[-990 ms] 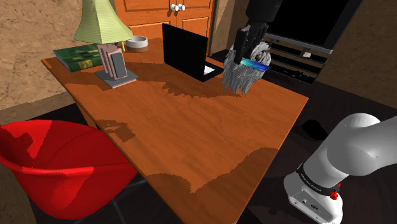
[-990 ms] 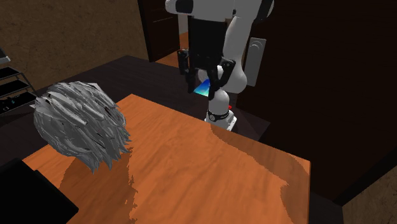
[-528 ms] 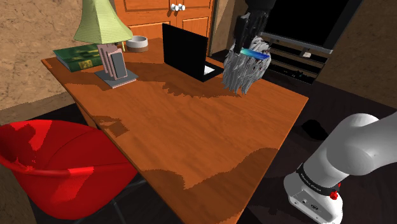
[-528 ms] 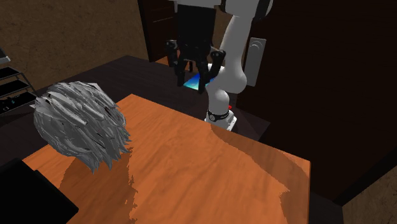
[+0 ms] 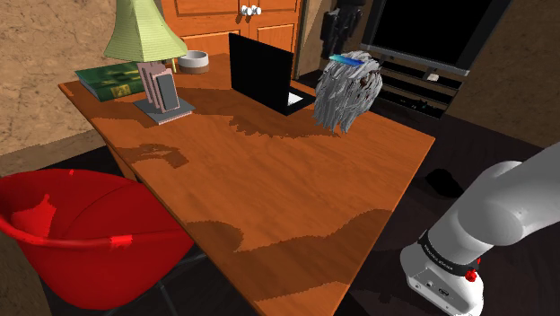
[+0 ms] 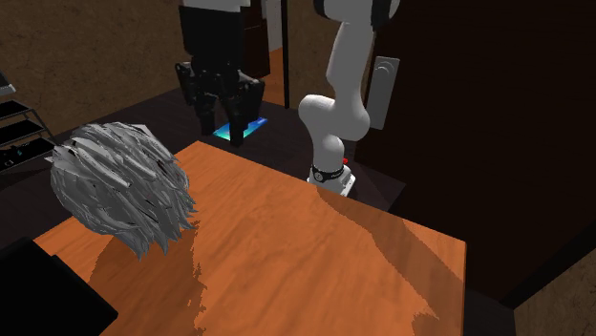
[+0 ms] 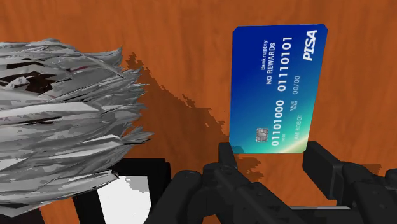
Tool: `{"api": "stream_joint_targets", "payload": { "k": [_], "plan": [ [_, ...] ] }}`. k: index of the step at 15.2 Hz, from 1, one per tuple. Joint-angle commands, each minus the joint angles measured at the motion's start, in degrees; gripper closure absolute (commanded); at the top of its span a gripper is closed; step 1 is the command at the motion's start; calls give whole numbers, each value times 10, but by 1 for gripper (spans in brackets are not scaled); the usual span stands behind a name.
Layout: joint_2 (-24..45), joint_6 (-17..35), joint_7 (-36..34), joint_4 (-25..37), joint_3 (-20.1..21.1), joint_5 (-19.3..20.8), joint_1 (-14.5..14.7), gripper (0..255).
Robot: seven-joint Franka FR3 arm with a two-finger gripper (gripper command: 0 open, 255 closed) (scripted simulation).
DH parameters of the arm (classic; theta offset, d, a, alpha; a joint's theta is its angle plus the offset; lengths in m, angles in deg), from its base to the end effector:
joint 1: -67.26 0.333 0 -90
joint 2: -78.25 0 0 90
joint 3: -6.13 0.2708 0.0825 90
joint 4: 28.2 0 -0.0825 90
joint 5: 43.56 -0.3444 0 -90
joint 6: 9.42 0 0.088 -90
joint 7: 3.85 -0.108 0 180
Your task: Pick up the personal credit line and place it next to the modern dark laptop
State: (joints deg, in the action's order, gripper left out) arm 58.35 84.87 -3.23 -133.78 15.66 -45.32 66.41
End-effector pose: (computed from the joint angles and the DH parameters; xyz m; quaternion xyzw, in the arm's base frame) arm 0.4200 0.0799 0.6278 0.9942 0.0780 0.0735 0.0080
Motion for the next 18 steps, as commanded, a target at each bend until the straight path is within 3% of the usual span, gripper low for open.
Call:
{"api": "stream_joint_targets", "payload": {
  "k": [1,11,15,18],
  "plan": [
    [35,4,20,31,-12,7,-9,255],
    [224,-18,94,241,-55,21,-43,255],
    [321,-50,121,370,-66,21,-57,255],
    [421,-98,140,517,-73,21,-68,255]
  ]
}}
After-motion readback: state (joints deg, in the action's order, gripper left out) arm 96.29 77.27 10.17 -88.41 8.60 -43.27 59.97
